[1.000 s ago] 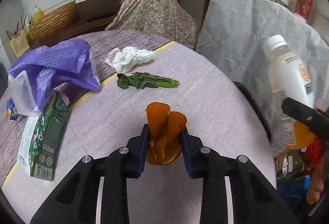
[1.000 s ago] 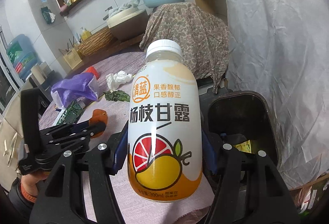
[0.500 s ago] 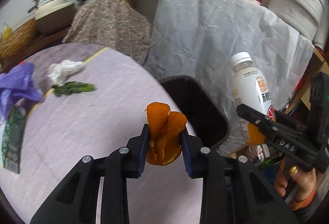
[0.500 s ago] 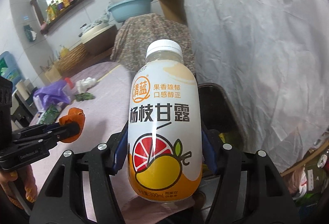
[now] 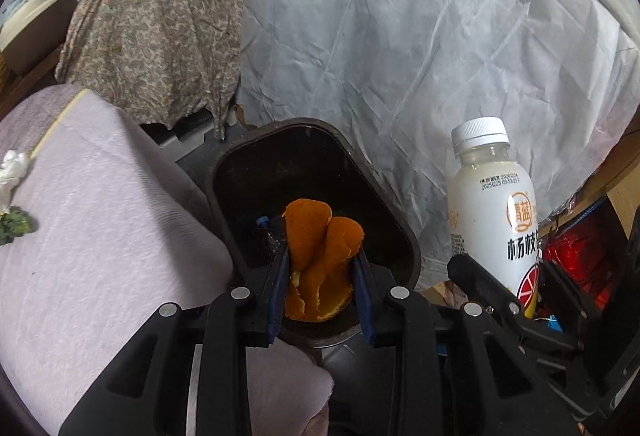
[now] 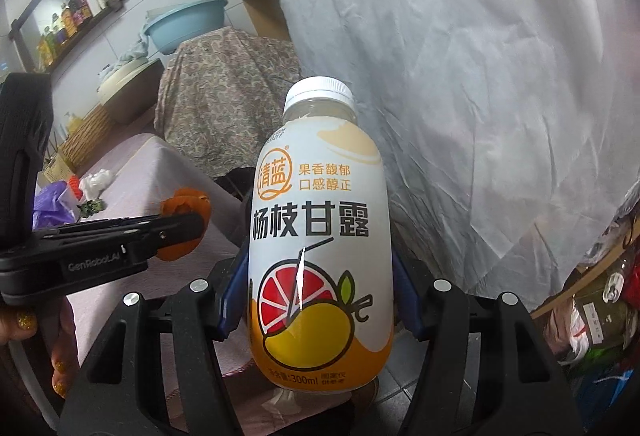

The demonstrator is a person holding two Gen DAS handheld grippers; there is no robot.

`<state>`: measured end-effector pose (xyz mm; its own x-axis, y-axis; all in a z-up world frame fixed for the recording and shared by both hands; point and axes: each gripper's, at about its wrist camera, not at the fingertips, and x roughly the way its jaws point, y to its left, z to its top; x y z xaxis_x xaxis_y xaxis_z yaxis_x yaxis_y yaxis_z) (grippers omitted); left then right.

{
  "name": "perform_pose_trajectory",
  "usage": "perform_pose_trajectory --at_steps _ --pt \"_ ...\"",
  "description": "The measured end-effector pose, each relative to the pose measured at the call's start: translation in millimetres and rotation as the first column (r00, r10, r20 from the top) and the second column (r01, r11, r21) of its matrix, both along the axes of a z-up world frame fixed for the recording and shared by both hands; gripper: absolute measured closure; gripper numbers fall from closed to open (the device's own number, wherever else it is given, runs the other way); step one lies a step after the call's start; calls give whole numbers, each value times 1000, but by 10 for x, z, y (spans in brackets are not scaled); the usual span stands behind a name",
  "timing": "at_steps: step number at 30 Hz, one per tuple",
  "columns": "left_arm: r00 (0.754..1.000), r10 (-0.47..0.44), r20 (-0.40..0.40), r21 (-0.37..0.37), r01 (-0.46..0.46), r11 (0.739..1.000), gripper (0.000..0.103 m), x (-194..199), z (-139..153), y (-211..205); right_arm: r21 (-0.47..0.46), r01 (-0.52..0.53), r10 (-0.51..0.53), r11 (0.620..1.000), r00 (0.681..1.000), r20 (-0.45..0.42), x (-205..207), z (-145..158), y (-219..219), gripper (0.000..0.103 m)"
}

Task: Collect trash
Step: 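Drop the orange peel and juice bottle into the bin from both tools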

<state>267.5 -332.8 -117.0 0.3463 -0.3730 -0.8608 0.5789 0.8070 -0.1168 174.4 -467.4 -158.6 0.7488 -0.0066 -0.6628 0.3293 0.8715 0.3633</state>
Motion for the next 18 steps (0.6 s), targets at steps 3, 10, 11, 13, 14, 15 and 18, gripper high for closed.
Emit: perform_pose_trajectory --at_steps 3,10,11,13,14,15,18 --pt "1000 11 -20 5 -11 1000 64 74 -53 -49 11 6 -6 1000 1000 -8 7 -67 -57 41" --pt "999 23 24 -28 -23 999 34 48 43 -49 17 -11 11 1000 999 -35 128 -230 -61 41" --pt "999 24 36 -37 -23 999 32 25 77 -27 21 -23 24 1000 999 -39 174 -257 -45 41" --pt "997 27 70 -48 -23 999 28 -23 142 15 33 -62 64 998 997 -52 314 -321 5 41" --pt "996 28 83 -48 -24 999 27 -30 161 31 34 -80 81 996 995 -58 389 -350 30 41" --pt "994 31 102 -47 -27 999 27 -56 195 87 32 -105 107 994 992 -73 500 -399 67 41" --pt "992 40 121 -54 -33 998 24 -87 265 242 39 -136 139 990 985 -102 686 -519 117 41"
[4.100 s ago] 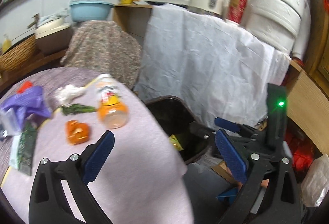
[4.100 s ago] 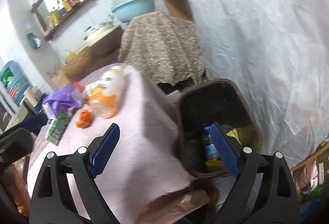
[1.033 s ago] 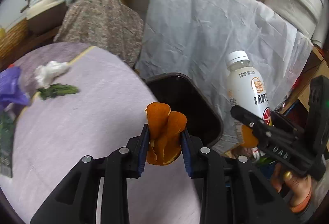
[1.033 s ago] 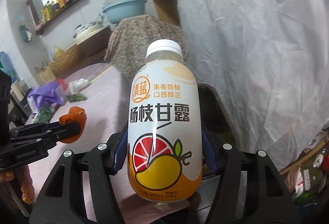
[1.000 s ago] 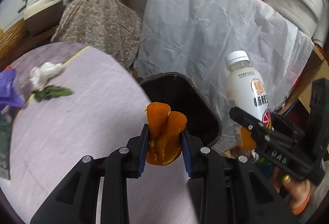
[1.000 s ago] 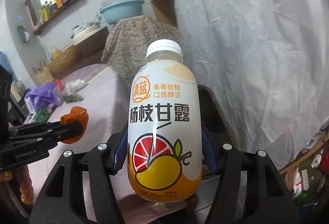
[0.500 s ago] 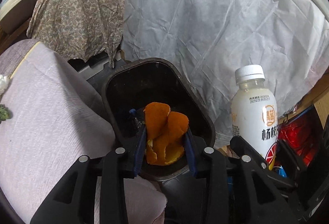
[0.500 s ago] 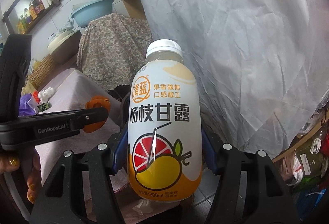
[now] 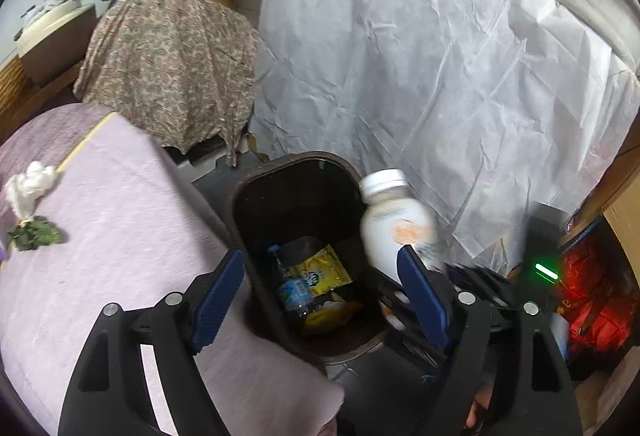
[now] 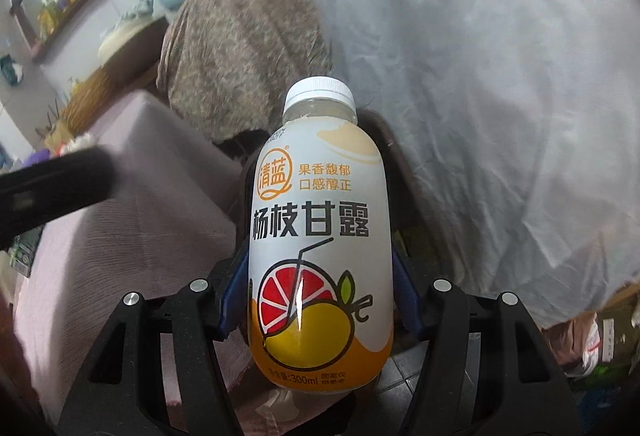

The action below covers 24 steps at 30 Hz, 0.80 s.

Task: Collect trash
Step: 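Drop the orange peel and juice bottle into the bin from both tools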

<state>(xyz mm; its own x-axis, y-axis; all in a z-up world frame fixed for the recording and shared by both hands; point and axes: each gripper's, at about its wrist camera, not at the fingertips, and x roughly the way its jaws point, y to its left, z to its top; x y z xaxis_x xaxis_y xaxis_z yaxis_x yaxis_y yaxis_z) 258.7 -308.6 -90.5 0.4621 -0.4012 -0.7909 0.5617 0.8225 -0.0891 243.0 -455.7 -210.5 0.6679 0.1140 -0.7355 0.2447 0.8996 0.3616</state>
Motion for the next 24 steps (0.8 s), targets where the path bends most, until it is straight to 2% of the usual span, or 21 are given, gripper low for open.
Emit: perform_pose_trajectory --at_steps 4,7,14,15,17,24 --pt "1000 23 15 -2 -23 1000 22 19 84 267 38 -34 37 999 997 -73 381 -290 79 41" --pt "999 46 12 -15 -45 999 21 30 136 472 0 -51 51 999 992 -115 558 -443 178 41" --pt "996 82 21 -35 -81 996 20 22 222 788 2 -59 59 998 986 -159 742 -695 289 41" --pt "996 84 24 -38 -83 996 20 16 236 816 -2 -56 55 998 986 -157 764 -719 281 35" --pt "996 86 30 -49 -85 995 20 -1 278 872 -19 -58 54 998 984 -169 800 -708 309 26" --pt "995 80 51 -74 -76 994 17 -128 417 1049 -73 -59 50 996 991 -123 666 -421 389 26"
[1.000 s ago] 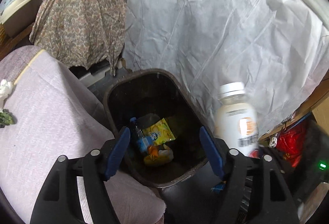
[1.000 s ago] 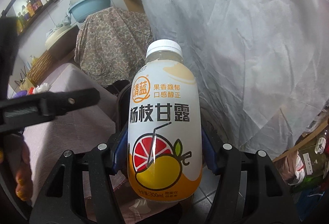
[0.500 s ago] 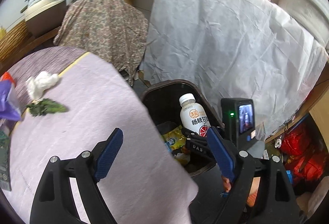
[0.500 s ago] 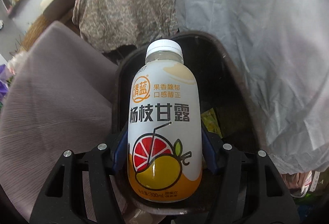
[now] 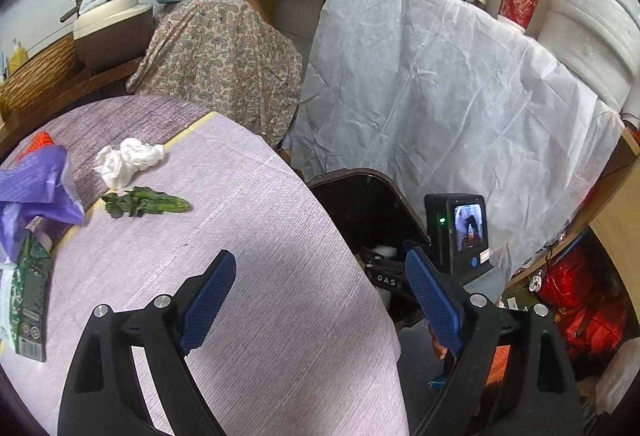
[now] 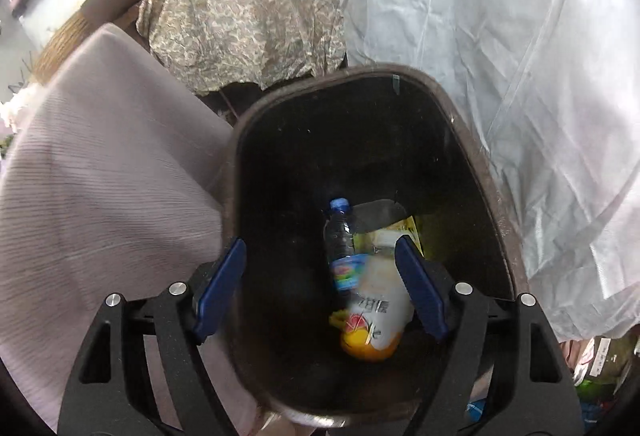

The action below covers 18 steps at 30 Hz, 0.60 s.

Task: Collect trash
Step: 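Drop the orange peel and juice bottle into the bin from both tools, then grasp the purple plastic bag with the left tool while the right tool grasps the green leaves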

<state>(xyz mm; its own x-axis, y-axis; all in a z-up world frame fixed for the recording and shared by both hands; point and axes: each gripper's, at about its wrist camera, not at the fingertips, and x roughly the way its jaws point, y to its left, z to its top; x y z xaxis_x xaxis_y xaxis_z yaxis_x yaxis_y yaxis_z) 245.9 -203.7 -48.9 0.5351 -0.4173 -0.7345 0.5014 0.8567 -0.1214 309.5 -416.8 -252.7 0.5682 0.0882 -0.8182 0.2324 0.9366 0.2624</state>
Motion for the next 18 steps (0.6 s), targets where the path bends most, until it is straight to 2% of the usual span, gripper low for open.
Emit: perform_pose_trajectory --at_steps 6,10,18 --pt "1000 4 27 -14 -4 1000 14 -161 115 289 -55 -20 23 998 998 53 -259 489 151 26" --pt "999 35 33 -19 -35 999 11 -251 157 579 -101 -35 48 994 991 124 -445 914 289 26" --pt "994 97 52 -23 -96 995 9 -447 241 1186 -106 -127 152 986 951 270 -768 1662 737 25"
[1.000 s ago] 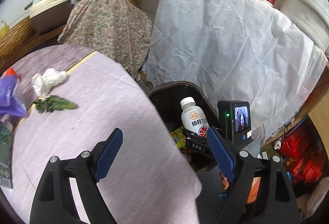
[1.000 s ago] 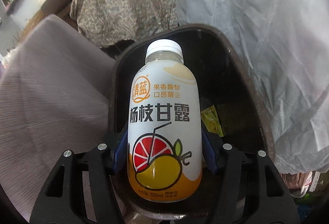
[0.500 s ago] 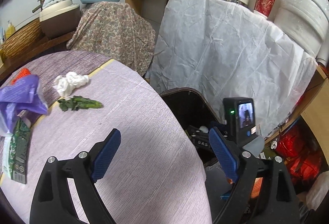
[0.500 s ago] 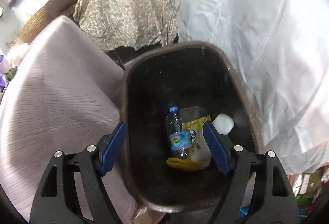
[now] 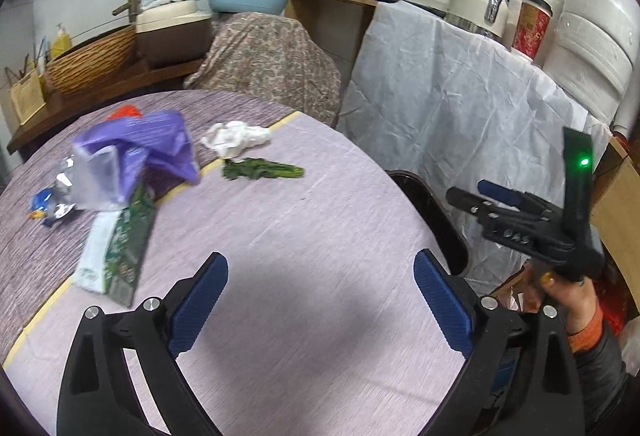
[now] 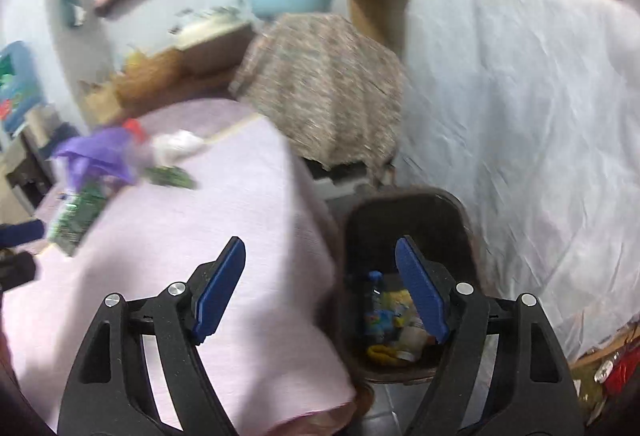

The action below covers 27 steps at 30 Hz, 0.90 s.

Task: Collect trash
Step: 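Grasp the purple plastic bag with the left tool while the right tool grasps the green leaves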

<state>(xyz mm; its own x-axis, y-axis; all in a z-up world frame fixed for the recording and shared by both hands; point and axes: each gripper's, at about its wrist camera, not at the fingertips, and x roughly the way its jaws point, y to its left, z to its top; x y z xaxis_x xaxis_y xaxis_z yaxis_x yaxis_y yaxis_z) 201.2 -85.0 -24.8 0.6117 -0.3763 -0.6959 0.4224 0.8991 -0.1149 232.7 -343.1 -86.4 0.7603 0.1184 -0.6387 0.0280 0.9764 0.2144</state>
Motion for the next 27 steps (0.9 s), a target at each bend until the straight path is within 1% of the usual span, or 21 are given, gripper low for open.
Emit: perform_pose_trajectory --at_steps 4,6,8,11,13,14,15,16,18,20,22,25,27 --pt "999 43 23 9 -44 999 8 -65 11 275 18 -92 91 996 994 59 -59 261 302 24" --pt "997 67 32 19 -68 998 8 -78 5 415 29 -152 150 988 986 70 -47 318 460 24" --pt "995 93 25 17 -93 996 8 -64 -8 556 19 -209 208 978 976 65 10 344 652 24" --pt "991 132 16 7 -132 991 8 -54 -30 782 -30 -287 288 958 957 39 135 320 952 24" --pt "987 161 16 3 -161 987 8 -49 -36 913 -26 -339 339 941 941 13 245 279 1137 24" --pt "985 172 15 0 -172 985 8 -46 -45 967 -28 -351 351 936 936 8 279 264 1189 24" --pt "983 186 12 -2 -186 983 8 -34 -52 1029 -49 -359 361 932 933 18 333 246 1254 24" --pt "981 196 8 -3 -196 981 8 -21 -59 1082 -63 -382 383 922 924 4 410 232 1334 24" --pt "977 211 2 3 -211 977 8 8 -80 1168 -101 -396 397 913 918 -9 528 208 1450 24" --pt "975 223 5 8 -223 975 8 12 -90 1235 -145 -416 415 898 909 -40 694 146 1544 24" --pt "974 227 2 8 -227 974 8 29 -96 1286 -179 -416 410 891 909 -70 860 76 1608 24" --pt "971 238 -1 14 -238 971 8 79 -109 1344 -202 -424 409 883 905 -114 1118 -26 1649 27" --pt "971 239 -5 11 -239 971 8 124 -106 1372 -200 -425 406 883 905 -131 1273 -79 1649 27"
